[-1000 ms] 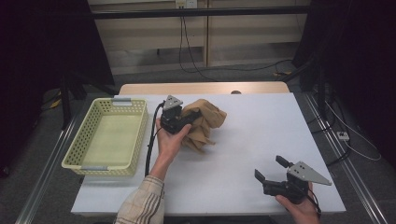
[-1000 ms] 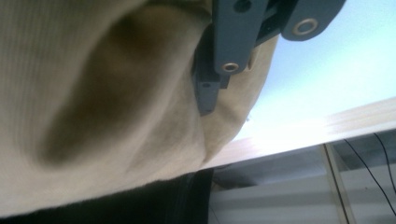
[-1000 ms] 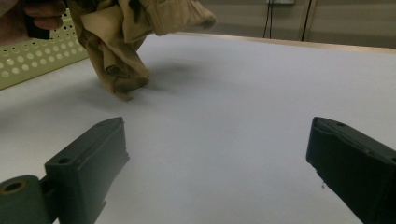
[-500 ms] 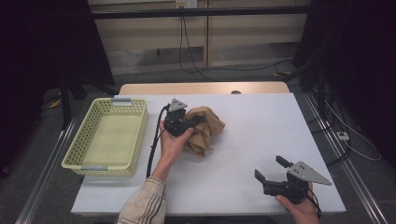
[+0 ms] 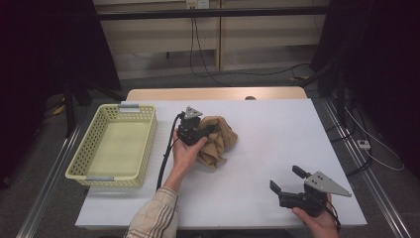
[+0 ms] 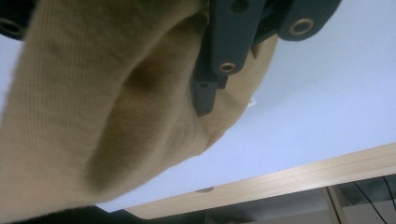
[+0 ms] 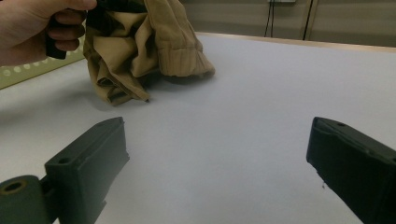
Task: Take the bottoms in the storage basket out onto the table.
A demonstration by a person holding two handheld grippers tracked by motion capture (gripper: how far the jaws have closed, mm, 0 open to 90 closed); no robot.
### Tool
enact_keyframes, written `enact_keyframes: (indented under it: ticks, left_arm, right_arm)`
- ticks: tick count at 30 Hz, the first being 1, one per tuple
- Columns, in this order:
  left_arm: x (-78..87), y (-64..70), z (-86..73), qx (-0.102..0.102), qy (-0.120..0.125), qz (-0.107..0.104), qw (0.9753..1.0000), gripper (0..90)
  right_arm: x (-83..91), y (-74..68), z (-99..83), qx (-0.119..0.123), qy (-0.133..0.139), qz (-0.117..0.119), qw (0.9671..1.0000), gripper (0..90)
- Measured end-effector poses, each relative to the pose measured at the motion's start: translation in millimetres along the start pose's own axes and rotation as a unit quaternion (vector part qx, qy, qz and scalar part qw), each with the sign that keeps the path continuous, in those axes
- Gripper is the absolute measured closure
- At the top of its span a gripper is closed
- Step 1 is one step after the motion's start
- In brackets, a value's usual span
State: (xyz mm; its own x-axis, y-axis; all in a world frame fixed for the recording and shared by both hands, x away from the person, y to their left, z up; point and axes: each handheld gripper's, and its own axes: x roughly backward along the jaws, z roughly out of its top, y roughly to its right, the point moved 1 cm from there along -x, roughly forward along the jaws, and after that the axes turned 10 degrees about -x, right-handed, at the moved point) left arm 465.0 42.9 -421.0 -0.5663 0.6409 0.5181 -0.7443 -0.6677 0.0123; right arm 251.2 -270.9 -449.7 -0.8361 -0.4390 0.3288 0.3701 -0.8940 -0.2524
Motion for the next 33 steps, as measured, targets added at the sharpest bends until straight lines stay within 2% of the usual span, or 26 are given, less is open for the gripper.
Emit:
enact_keyframes:
  ticks: [11, 17, 21, 32, 33]
  left_arm:
    - [-14.0, 0.1, -3.0, -0.002, -0.017, -0.001, 0.9998, 74.6]
    - [-22.5, 5.4, -0.7, -0.014, -0.030, -0.002, 0.9995, 74.0]
    - [-29.4, 7.7, -0.5, -0.023, -0.036, 0.006, 0.9991, 73.8]
    - [-44.2, 4.3, -6.9, -0.025, -0.062, 0.004, 0.9978, 73.0]
    - [-45.3, 3.9, -8.2, -0.021, -0.058, 0.004, 0.9981, 72.8]
  right_arm:
    - [-0.4, 0.0, -0.1, -0.004, -0.001, 0.000, 1.0000, 4.9]
    - [-0.3, -0.3, -0.2, -0.006, -0.003, 0.001, 1.0000, 4.9]
    - [-0.4, 0.0, -0.1, -0.005, -0.002, 0.000, 1.0000, 4.9]
    - [-0.2, 0.0, -0.3, -0.005, -0.003, 0.001, 1.0000, 4.8]
    - [-0.2, 0.2, -0.3, -0.005, -0.003, 0.002, 1.0000, 4.9]
